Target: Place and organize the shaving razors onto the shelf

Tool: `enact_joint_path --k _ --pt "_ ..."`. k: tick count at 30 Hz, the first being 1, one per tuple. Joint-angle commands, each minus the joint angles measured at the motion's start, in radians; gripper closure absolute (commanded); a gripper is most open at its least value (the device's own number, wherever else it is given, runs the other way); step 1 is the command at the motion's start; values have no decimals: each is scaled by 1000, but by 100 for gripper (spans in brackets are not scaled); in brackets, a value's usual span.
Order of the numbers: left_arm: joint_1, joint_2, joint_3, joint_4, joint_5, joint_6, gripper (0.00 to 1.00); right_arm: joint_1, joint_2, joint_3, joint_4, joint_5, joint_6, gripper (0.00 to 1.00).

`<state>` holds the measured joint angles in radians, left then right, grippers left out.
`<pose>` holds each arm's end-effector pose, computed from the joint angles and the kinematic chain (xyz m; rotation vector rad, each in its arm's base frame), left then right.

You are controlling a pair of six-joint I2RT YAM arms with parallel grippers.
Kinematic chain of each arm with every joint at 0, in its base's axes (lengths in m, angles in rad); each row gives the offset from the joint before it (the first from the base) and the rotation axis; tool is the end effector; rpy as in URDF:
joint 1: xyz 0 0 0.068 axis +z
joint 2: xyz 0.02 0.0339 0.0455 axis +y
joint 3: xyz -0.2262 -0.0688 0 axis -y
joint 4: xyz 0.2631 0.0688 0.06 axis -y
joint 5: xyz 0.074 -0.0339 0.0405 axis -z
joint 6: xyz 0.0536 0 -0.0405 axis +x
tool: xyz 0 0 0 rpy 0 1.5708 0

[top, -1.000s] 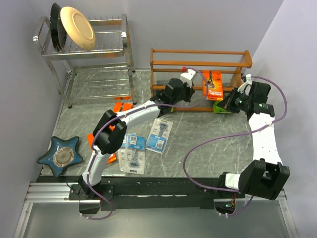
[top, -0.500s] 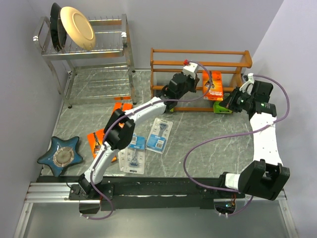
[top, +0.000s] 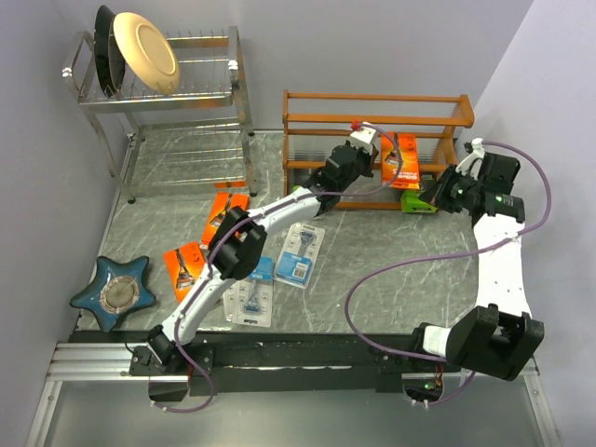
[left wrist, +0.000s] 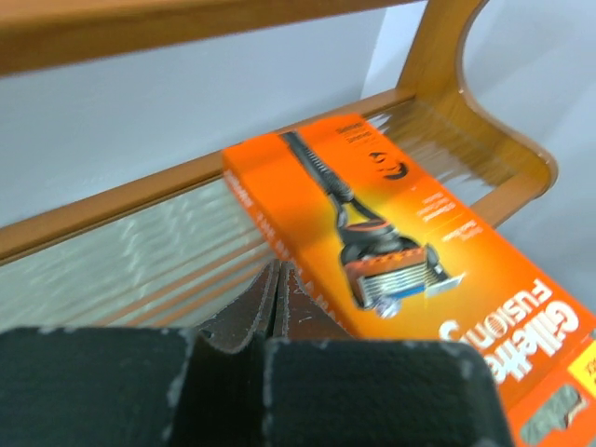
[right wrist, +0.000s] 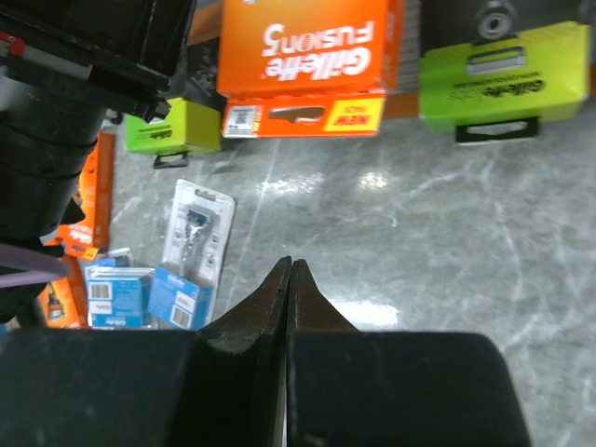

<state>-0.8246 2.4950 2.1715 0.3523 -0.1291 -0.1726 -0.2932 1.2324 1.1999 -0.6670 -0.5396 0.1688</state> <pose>0.4098 -0.4331 0.2267 0.4064 1.5302 -0.6878 0.2967 -0.0608 0.3010 0.2269 2.1956 0.5409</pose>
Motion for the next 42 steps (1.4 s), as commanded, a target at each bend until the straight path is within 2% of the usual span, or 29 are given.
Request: enact_joint_path --k 1,12,15,18,20,21,23,24,25,27,28,31,34,37,42 --pt "-30 77 102 92 -3 16 99 -40 -57 79 -43 32 -69 100" --pt "-79 145 159 192 -52 22 99 -101 -60 46 -54 9 -69 100" --pt "-84 119 146 182 -108 22 99 -103 -57 21 -13 -26 -63 100" --pt "-84 6 41 192 -219 41 99 -93 -56 3 76 -66 -31 99" --pt "-85 -85 -125 250 -274 74 99 -39 -60 -3 136 -42 -8 99" --pt "-84 -185 -189 272 -286 85 99 -12 -56 0 182 -11 -6 100" --pt "-84 -296 -394 327 -305 102 99 40 -27 21 210 9 -37 100" --pt "-81 -415 -473 352 -294 107 99 105 -15 42 237 50 -55 100" --pt "-80 -479 -633 379 -281 110 99 138 4 47 259 82 -96 100" --pt "-80 -650 -773 398 -235 113 99 231 16 41 352 134 -146 100" --pt "-80 -701 -874 380 -227 96 99 270 31 37 383 239 -207 100" --pt "-77 -872 -981 197 -239 9 99 357 100 49 481 340 -293 100" --pt "-76 -993 -1044 22 -222 -59 99 410 217 133 475 420 -347 100" --pt "-76 -1068 -1096 -50 -195 -90 99 434 286 174 501 464 -380 100" --pt "-68 -1121 -1144 -58 -188 -99 99 489 349 187 546 564 -524 100"
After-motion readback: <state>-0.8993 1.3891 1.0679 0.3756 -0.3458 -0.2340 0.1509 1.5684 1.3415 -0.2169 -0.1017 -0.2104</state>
